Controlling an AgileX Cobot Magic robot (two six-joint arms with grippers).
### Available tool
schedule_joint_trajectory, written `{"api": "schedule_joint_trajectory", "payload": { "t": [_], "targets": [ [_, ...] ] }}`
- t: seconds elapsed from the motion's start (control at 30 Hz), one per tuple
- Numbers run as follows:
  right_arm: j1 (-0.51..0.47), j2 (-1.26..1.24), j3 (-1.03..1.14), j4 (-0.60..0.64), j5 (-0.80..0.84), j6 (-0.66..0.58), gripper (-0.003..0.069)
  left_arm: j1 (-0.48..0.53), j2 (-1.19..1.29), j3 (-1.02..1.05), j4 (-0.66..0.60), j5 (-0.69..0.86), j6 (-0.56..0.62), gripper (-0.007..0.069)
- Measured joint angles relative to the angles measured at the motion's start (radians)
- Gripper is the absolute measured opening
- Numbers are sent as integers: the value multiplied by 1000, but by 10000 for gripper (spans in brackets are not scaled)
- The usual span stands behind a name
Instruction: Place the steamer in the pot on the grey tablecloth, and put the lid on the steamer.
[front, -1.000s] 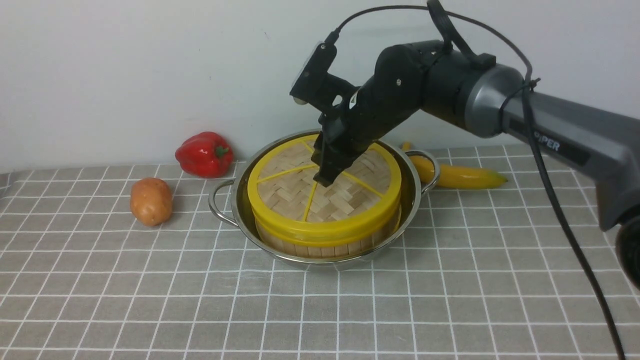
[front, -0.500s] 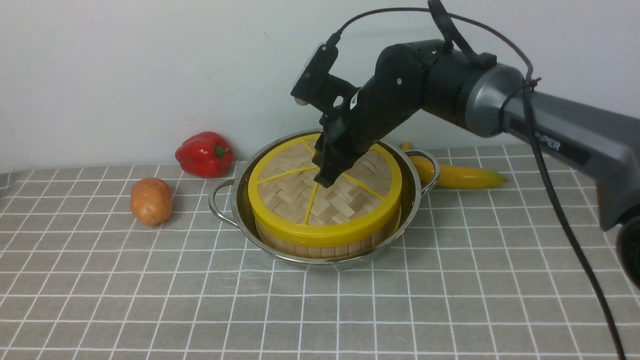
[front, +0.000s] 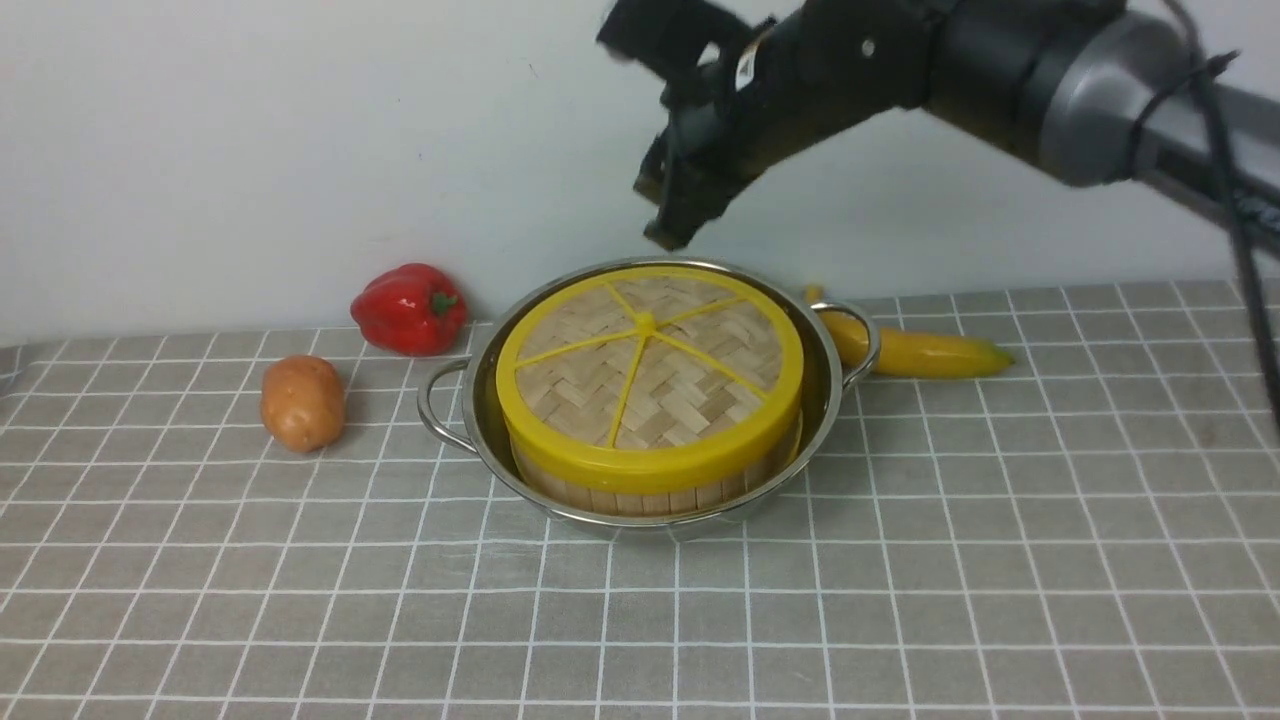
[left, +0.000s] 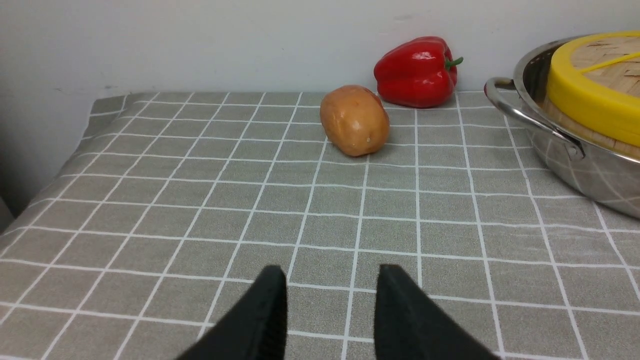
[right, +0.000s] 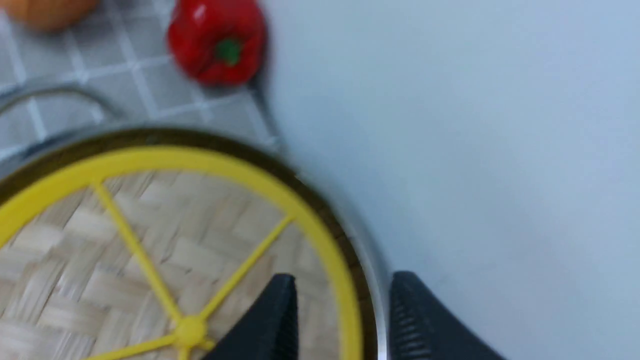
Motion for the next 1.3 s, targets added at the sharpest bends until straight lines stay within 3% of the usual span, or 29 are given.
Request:
{"api": "schedule_joint_trajectory", "payload": {
  "t": [0.1, 0.17, 0.33, 0.7, 0.87, 1.07, 1.3],
  "targets": [
    [0, -83, 0, -79, 2, 122, 33, 0, 0, 0, 0, 0, 0, 243],
    [-3, -115, 0, -109, 7, 171, -7, 0, 0, 0, 0, 0, 0, 243],
    [-8, -173, 0, -141, 19, 355, -13, 0, 0, 0, 0, 0, 0, 243],
    [-12, -177, 0, -118, 24, 479, -5, 0, 0, 0, 0, 0, 0, 243],
    [-69, -216, 61, -146, 95, 538, 1, 0, 0, 0, 0, 0, 0, 243],
    [-167, -545, 519, -162, -54, 563, 8, 0, 0, 0, 0, 0, 0, 243],
    [-354, -1133, 1251, -164, -416, 734, 25, 0, -1, 0, 0, 0, 0, 243]
  ]
}}
